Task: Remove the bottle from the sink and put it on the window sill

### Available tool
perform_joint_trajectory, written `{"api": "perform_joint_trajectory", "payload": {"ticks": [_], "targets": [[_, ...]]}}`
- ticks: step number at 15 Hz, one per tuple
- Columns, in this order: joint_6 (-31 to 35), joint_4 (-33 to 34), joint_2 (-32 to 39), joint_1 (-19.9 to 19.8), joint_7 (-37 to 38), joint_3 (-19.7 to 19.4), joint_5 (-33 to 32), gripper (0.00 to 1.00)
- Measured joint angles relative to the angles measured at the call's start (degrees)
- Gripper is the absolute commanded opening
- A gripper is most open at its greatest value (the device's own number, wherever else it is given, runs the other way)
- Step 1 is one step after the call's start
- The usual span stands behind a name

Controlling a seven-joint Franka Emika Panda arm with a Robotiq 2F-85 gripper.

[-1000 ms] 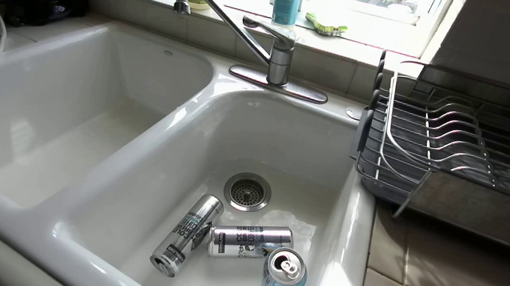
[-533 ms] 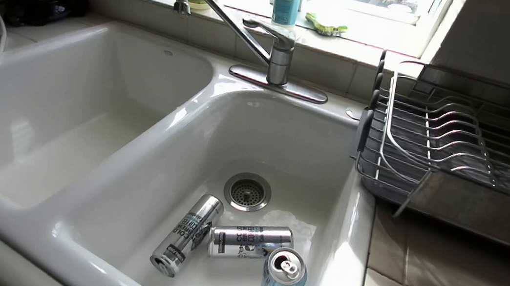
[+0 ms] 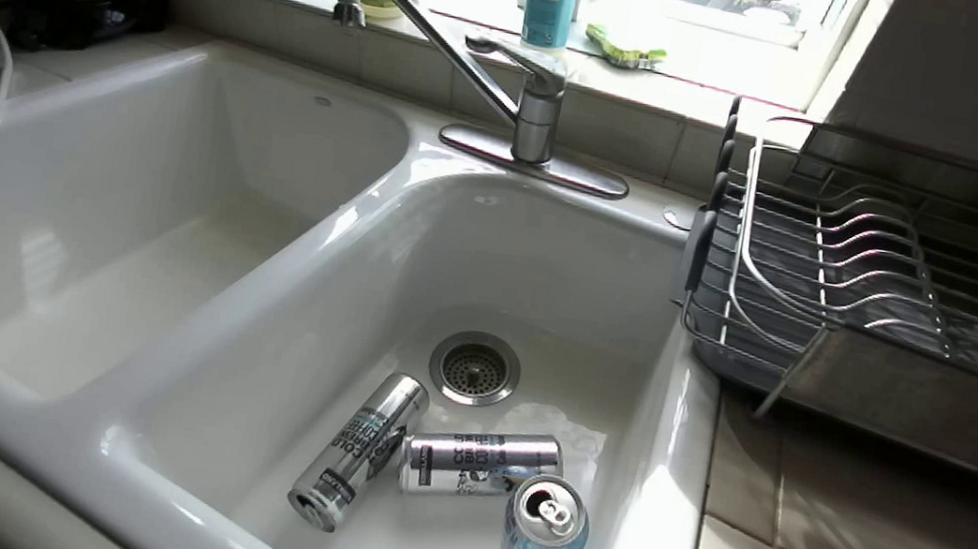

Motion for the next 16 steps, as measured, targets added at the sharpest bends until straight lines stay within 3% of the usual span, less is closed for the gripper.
{"api": "perform_joint_trajectory", "payload": {"ticks": [16], "targets": [[2.2, 4.7, 10.6, -1.3, -3.1, 0.1, 0.7, 0.04]]}}
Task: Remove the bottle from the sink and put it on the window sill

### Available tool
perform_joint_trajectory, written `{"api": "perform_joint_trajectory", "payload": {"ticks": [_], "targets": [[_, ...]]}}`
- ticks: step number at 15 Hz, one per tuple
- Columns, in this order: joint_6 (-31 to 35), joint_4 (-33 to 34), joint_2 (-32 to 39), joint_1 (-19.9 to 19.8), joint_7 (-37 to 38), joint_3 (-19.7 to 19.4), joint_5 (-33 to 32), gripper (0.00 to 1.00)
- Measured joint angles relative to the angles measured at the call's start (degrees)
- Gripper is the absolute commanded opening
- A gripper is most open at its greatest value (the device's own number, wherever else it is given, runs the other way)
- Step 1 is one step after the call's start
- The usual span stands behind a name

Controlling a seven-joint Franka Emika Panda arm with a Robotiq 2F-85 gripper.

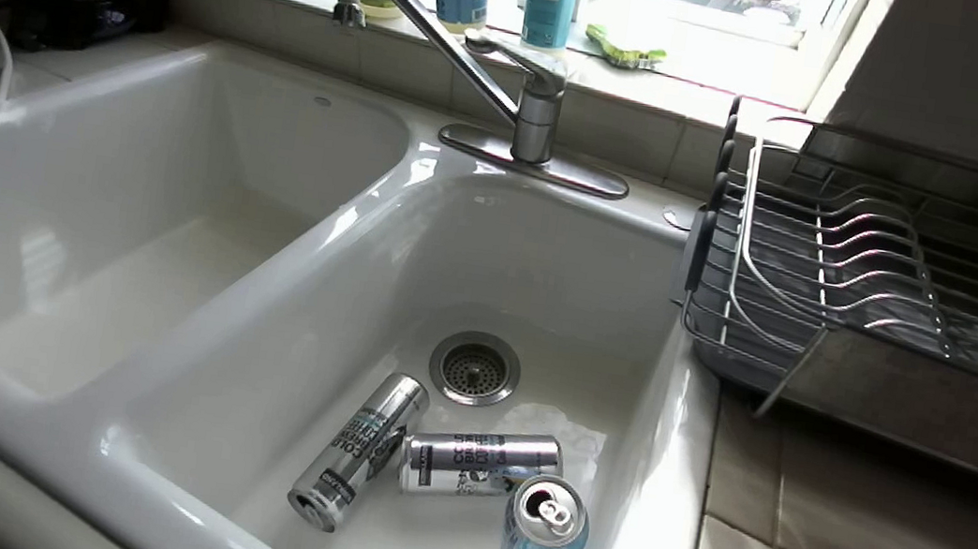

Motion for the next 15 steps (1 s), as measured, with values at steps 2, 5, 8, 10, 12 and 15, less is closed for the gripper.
{"api": "perform_joint_trajectory", "payload": {"ticks": [2, 5, 8, 10, 12, 15], "targets": [[0.0, 1.1, 1.0, -0.1, -0.4, 0.0, 0.5, 0.04], [0.0, 2.5, 2.2, -0.1, -0.9, 0.0, 1.0, 0.24], [0.0, 3.5, 3.2, -0.2, -1.3, 0.1, 1.7, 0.55], [0.0, 4.3, 3.5, -0.3, -1.6, 0.1, 2.0, 0.71], [0.0, 5.0, 3.6, -0.3, -1.7, 0.1, 2.0, 0.86], [-0.2, 5.8, 3.5, -0.3, -1.7, 0.3, 2.0, 1.0]]}}
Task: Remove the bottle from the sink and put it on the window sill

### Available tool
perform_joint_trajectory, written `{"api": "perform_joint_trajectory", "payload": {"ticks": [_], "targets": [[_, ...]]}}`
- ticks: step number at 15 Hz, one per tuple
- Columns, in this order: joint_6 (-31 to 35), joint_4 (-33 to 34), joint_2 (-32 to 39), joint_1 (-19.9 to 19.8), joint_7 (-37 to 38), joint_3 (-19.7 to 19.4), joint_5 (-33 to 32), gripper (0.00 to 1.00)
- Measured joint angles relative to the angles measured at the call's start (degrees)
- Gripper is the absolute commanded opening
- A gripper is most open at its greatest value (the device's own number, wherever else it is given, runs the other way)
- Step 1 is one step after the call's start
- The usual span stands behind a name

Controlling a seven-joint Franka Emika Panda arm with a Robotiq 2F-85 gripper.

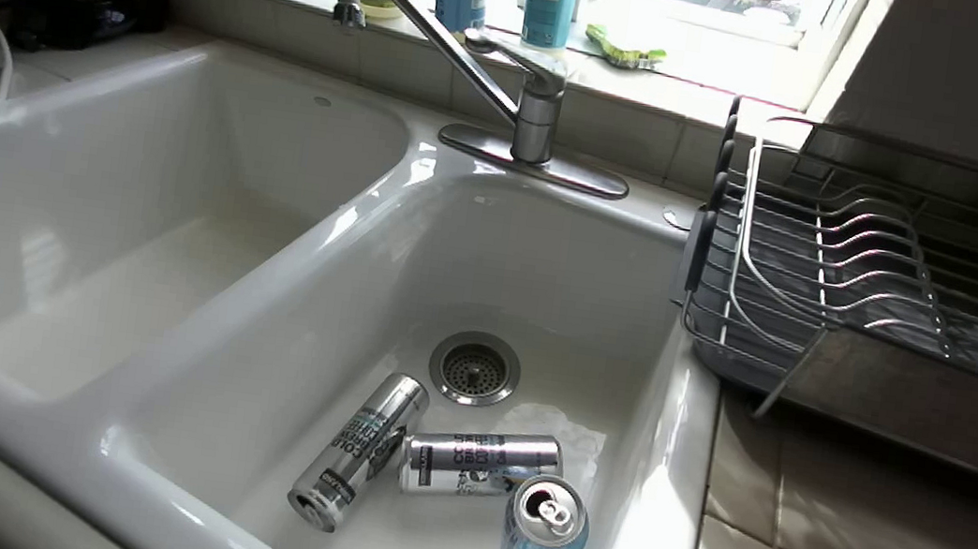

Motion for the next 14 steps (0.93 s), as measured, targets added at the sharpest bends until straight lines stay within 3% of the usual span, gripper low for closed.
{"api": "perform_joint_trajectory", "payload": {"ticks": [7, 14], "targets": [[-1.8, 0.5, -2.0, 1.2, 2.1, 1.0, 0.5, 0.99], [-2.3, -2.8, -6.7, 2.4, 10.8, 0.5, -0.5, 1.0]]}}
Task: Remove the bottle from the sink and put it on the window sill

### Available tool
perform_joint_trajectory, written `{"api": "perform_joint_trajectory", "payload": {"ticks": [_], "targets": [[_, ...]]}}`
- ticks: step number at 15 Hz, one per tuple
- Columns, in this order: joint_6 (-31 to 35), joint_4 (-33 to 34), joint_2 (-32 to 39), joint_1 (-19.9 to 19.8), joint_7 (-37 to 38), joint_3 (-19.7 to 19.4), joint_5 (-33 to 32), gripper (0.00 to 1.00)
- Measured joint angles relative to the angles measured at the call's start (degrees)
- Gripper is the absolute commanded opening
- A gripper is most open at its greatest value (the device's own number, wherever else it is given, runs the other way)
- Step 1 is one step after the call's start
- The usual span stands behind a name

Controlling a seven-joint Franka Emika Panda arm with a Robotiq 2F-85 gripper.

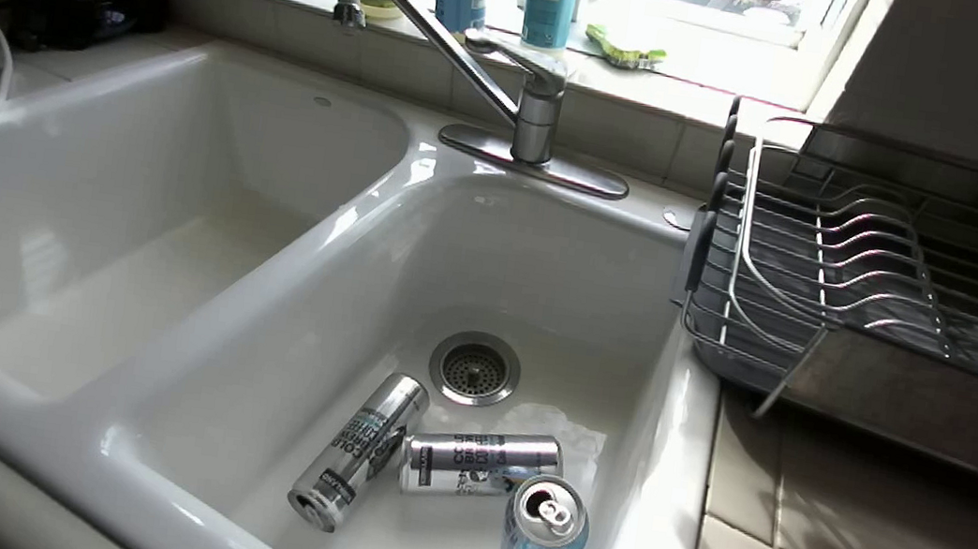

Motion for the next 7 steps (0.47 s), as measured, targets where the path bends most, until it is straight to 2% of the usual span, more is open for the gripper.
{"api": "perform_joint_trajectory", "payload": {"ticks": [7], "targets": [[0.1, -6.7, -4.9, -0.1, 3.8, 0.0, 0.0, 1.0]]}}
